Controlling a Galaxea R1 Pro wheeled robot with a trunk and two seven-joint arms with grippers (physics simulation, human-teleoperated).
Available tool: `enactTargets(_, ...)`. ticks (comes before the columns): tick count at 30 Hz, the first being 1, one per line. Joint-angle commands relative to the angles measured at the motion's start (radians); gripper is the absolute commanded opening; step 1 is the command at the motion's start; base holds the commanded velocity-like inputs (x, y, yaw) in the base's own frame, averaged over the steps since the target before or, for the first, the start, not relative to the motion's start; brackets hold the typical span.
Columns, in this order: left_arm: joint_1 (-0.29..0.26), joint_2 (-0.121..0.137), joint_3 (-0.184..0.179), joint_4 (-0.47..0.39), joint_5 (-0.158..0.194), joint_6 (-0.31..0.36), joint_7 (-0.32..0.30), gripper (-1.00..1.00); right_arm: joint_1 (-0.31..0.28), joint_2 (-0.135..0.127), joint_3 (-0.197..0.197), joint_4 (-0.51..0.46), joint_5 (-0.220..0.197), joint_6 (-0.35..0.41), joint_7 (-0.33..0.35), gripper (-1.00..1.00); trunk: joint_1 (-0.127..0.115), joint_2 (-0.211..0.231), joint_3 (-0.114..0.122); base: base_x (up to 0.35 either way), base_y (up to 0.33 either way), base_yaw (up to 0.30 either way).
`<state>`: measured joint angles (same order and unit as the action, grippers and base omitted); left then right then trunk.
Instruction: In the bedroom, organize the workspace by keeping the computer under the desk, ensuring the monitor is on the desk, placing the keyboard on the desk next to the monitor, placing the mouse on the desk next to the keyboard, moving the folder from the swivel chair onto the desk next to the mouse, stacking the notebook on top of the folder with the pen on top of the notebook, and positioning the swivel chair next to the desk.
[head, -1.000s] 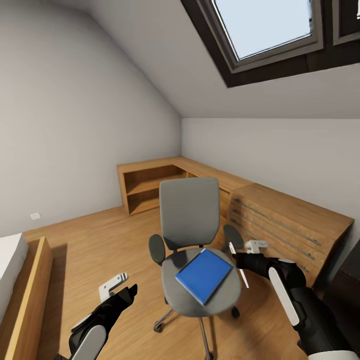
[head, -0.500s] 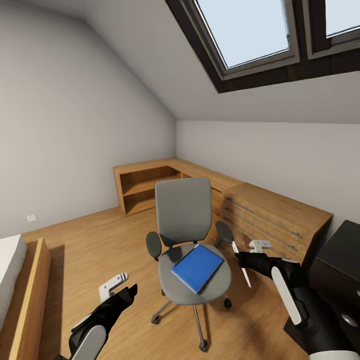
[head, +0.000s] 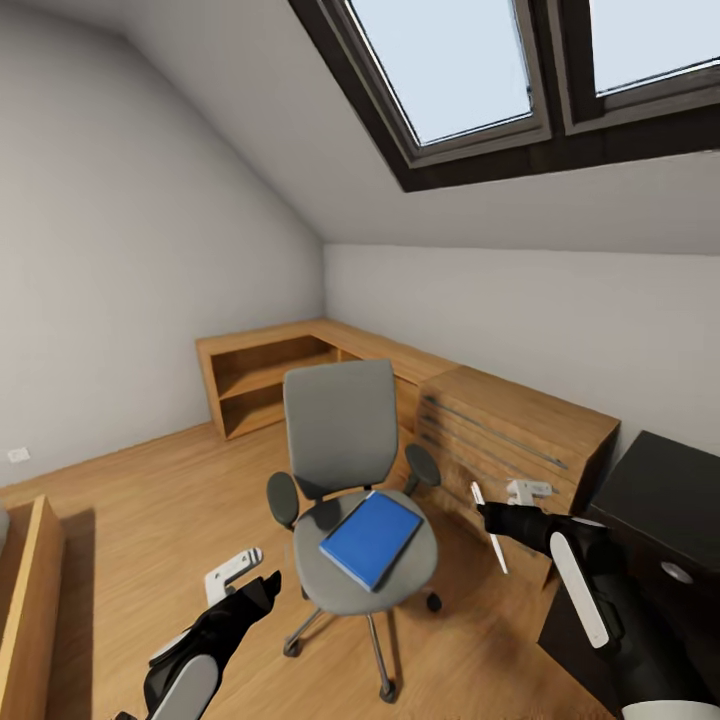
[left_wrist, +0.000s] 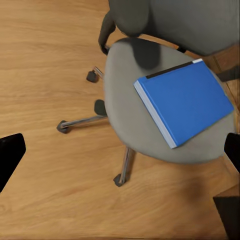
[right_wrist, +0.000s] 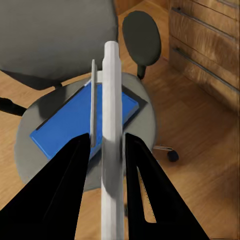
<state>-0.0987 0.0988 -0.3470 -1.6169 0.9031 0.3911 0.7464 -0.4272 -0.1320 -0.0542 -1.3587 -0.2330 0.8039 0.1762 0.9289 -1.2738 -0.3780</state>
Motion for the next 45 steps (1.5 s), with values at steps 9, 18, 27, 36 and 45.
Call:
enactTargets(9,-0.001,0.001,-0.02,-0.001,0.005,0.003,0.008,1.0,-0.001,0.003,-0.01,0.012,0.004,0.003,0.004,-1.0,-0.035,0.063,0.027,0.0,0.0,-0.294)
enactTargets(18,-0.001,0.001,-0.063,0.0,0.002,0.003,0.008,1.0,-0.001,0.023,-0.104,0.037,0.004,0.002,-0.109,-1.0,-0.058,0.105,0.046,0.0,0.0,-0.297)
enactTargets(27,-0.001,0.001,-0.111,0.001,0.003,0.003,0.009,1.0,-0.001,0.025,-0.112,0.038,0.004,-0.002,-0.128,-1.0,-0.058,0.105,0.046,0.0,0.0,-0.297)
enactTargets(36,-0.001,0.001,-0.14,0.003,-0.001,0.003,0.009,1.0,-0.001,0.025,-0.148,0.038,0.004,-0.028,-0.197,-1.0,-0.058,0.105,0.046,0.115,0.0,-0.297)
enactTargets(45,-0.001,-0.001,-0.142,0.009,0.001,0.003,0.008,1.0,-0.001,0.025,-0.15,0.038,0.006,-0.036,-0.204,-1.0,-0.058,0.105,0.046,0.188,0.0,-0.297)
